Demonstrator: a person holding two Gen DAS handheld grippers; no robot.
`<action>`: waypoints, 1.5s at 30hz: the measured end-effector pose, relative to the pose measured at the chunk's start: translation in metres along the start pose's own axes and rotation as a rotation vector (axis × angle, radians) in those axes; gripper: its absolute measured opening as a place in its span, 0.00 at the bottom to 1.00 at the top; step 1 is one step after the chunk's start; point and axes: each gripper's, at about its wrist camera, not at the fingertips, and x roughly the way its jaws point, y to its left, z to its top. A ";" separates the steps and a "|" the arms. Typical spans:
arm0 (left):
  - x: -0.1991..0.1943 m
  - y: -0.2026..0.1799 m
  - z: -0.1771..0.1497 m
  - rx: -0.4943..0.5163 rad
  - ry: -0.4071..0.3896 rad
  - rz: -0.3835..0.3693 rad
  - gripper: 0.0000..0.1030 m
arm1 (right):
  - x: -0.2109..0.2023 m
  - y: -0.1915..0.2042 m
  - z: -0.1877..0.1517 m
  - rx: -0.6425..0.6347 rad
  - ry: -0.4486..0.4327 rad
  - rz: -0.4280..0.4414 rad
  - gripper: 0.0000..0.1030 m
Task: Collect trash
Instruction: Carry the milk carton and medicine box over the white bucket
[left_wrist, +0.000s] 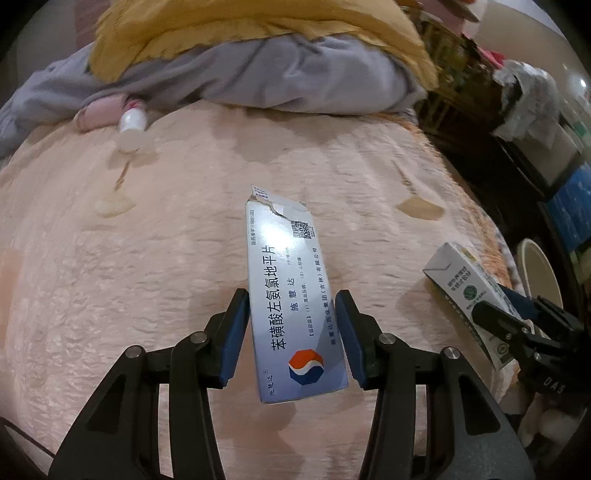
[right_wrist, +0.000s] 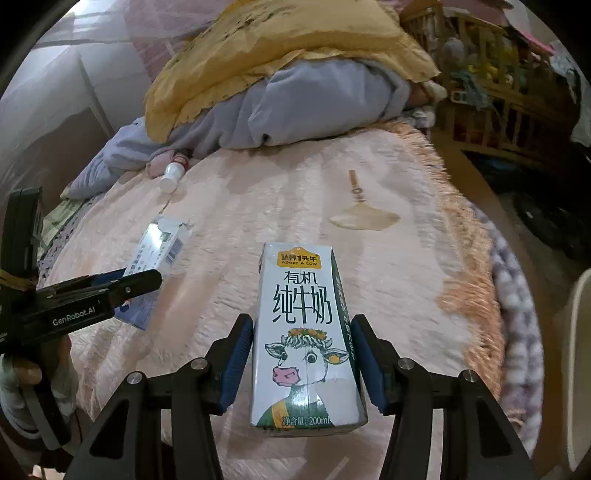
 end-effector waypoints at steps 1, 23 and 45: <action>-0.001 -0.004 0.001 0.009 -0.002 -0.002 0.44 | -0.004 -0.003 -0.002 0.002 -0.005 -0.007 0.51; 0.004 -0.104 0.016 0.191 -0.001 -0.056 0.44 | -0.045 -0.071 -0.032 0.126 -0.022 -0.033 0.48; 0.002 -0.178 0.022 0.339 -0.009 -0.100 0.44 | -0.087 -0.116 -0.038 0.155 -0.074 -0.112 0.50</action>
